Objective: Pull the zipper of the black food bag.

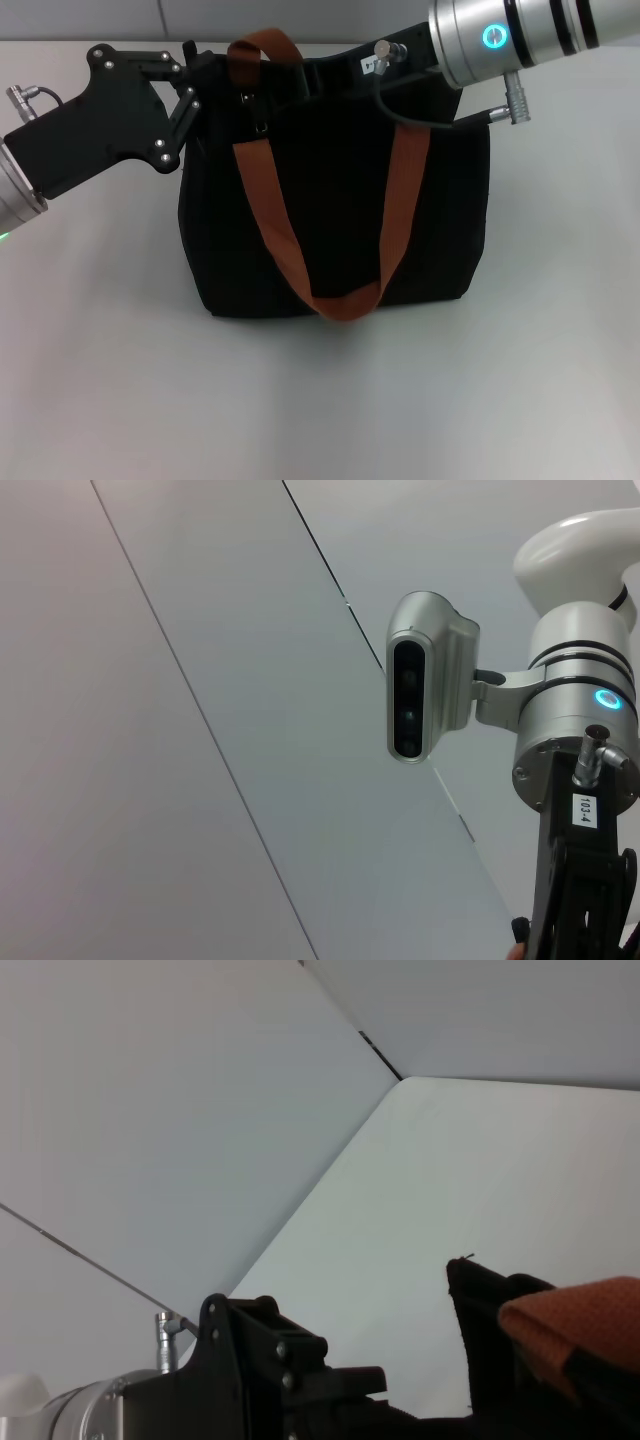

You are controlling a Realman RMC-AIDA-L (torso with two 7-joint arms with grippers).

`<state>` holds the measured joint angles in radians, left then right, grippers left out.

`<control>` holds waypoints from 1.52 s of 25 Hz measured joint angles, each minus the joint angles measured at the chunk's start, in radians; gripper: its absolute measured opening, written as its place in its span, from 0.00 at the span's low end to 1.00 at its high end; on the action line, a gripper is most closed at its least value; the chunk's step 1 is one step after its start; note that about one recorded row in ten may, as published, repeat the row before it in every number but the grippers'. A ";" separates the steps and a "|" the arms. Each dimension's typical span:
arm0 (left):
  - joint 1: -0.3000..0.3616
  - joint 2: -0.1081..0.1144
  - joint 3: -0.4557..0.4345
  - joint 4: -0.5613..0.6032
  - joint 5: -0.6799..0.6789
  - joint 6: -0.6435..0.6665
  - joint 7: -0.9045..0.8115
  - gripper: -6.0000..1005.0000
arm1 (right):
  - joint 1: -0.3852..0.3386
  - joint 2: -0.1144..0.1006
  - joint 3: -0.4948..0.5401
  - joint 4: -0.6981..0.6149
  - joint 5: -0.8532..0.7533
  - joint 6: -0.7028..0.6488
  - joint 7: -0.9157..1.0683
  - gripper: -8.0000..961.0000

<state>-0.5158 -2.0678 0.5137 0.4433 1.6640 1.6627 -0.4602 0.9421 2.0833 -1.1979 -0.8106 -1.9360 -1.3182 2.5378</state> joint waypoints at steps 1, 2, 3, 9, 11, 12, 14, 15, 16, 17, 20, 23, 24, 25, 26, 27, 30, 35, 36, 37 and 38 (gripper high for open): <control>0.000 0.000 0.000 0.000 0.000 0.000 0.000 0.04 | -0.004 0.000 -0.002 -0.008 -0.002 0.000 0.004 0.01; 0.000 0.000 0.000 0.000 0.000 0.000 0.000 0.04 | -0.009 0.000 -0.007 -0.021 -0.011 0.001 0.014 0.01; 0.000 0.000 0.000 0.000 0.000 0.000 0.000 0.04 | -0.009 0.000 -0.007 -0.021 -0.011 0.001 0.014 0.01; 0.000 0.000 -0.001 0.001 -0.003 -0.002 0.000 0.04 | -0.010 0.000 -0.011 -0.034 -0.029 -0.002 0.034 0.01; 0.000 0.000 -0.001 0.001 -0.005 -0.002 0.000 0.04 | -0.015 0.000 -0.011 -0.044 -0.036 -0.003 0.040 0.01; 0.001 0.000 -0.001 0.001 -0.007 -0.002 0.000 0.04 | -0.023 0.001 -0.011 -0.058 -0.041 -0.003 0.046 0.01; 0.000 0.001 -0.001 0.001 -0.009 -0.002 0.000 0.04 | -0.027 0.001 -0.011 -0.065 -0.043 -0.003 0.049 0.01; 0.000 0.001 -0.001 0.001 -0.009 -0.002 0.000 0.04 | -0.030 0.001 -0.011 -0.073 -0.047 -0.003 0.053 0.01; 0.000 0.001 -0.001 0.001 -0.009 -0.002 0.000 0.04 | -0.034 0.001 -0.012 -0.080 -0.050 -0.004 0.057 0.01; 0.001 0.001 -0.001 0.000 -0.009 -0.002 0.000 0.04 | -0.037 0.001 -0.012 -0.085 -0.052 -0.004 0.062 0.01; 0.000 0.002 -0.001 0.000 -0.010 -0.003 0.000 0.04 | -0.039 0.001 -0.012 -0.087 -0.058 -0.005 0.066 0.01; 0.000 0.002 -0.001 0.000 -0.011 -0.003 0.000 0.04 | -0.043 0.001 -0.012 -0.101 -0.074 -0.005 0.076 0.01; 0.000 0.002 -0.002 0.000 -0.011 -0.003 0.000 0.04 | -0.044 0.001 -0.012 -0.109 -0.078 -0.006 0.081 0.01; 0.000 0.002 -0.002 0.000 -0.011 -0.004 0.000 0.04 | -0.045 0.001 -0.012 -0.111 -0.078 -0.006 0.082 0.01; 0.000 0.002 -0.002 0.000 -0.011 -0.004 0.000 0.04 | -0.045 0.001 -0.012 -0.111 -0.078 -0.006 0.082 0.01; 0.000 0.001 -0.001 0.000 -0.011 -0.005 0.000 0.04 | -0.045 0.001 -0.012 -0.112 -0.078 -0.007 0.082 0.01; 0.000 0.001 -0.001 0.000 -0.011 -0.005 0.000 0.04 | -0.045 0.001 -0.018 -0.113 -0.078 -0.009 0.082 0.01; 0.000 0.000 -0.001 0.000 -0.011 -0.006 0.000 0.04 | -0.043 0.001 -0.017 -0.119 -0.068 -0.016 0.077 0.03; 0.000 0.000 -0.001 0.000 -0.011 -0.006 0.000 0.04 | -0.042 0.001 -0.016 -0.118 -0.068 -0.017 0.077 0.04; 0.000 0.000 -0.001 0.000 -0.011 -0.006 0.000 0.04 | -0.039 0.001 -0.013 -0.113 -0.067 -0.017 0.077 0.05; 0.000 0.000 -0.001 0.000 -0.011 -0.006 0.000 0.04 | -0.037 0.001 -0.013 -0.109 -0.066 -0.017 0.077 0.05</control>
<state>-0.5154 -2.0677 0.5124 0.4434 1.6532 1.6567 -0.4602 0.9047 2.0840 -1.2109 -0.9195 -2.0018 -1.3356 2.6145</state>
